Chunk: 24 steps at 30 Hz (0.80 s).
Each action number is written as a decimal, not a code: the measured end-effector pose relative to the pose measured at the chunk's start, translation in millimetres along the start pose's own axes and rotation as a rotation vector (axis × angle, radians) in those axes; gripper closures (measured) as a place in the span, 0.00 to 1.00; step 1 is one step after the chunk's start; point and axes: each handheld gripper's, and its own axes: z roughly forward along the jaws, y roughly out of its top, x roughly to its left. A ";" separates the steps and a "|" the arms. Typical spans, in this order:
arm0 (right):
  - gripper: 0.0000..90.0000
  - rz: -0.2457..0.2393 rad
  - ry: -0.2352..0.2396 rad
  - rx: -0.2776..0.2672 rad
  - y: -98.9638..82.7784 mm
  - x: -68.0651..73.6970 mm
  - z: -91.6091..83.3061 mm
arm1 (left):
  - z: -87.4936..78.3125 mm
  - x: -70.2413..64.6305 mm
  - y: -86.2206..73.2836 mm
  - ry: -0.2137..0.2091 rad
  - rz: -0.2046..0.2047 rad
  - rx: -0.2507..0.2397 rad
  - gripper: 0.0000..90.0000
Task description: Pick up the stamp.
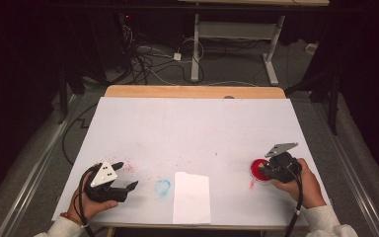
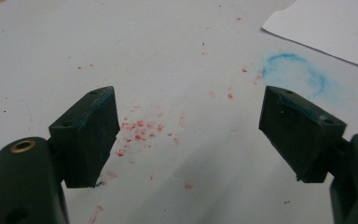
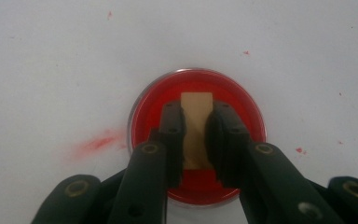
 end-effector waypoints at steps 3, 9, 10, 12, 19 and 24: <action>0.85 -0.005 -0.002 -0.009 -0.5 0.4 -0.4 | -0.1 0.4 -0.1 -0.001 0.001 0.000 0.21; 0.85 -0.022 -0.008 -0.010 1.0 1.2 -2.3 | 1.6 1.8 -1.0 -0.008 -0.004 0.000 0.21; 0.85 -0.019 0.004 -0.030 2.3 1.1 -4.7 | 2.2 2.3 -1.0 -0.010 -0.006 0.000 0.21; 0.85 -0.019 -0.002 -0.039 3.6 1.1 -6.7 | 3.6 3.4 -1.2 -0.012 -0.007 0.003 0.21; 0.85 -0.023 -0.014 -0.099 9.1 3.4 -27.3 | 4.2 2.8 -1.1 -0.020 0.001 0.003 0.21; 0.85 -0.025 -0.021 -0.139 11.9 5.6 -42.8 | 3.6 2.2 -1.2 -0.023 0.004 0.003 0.21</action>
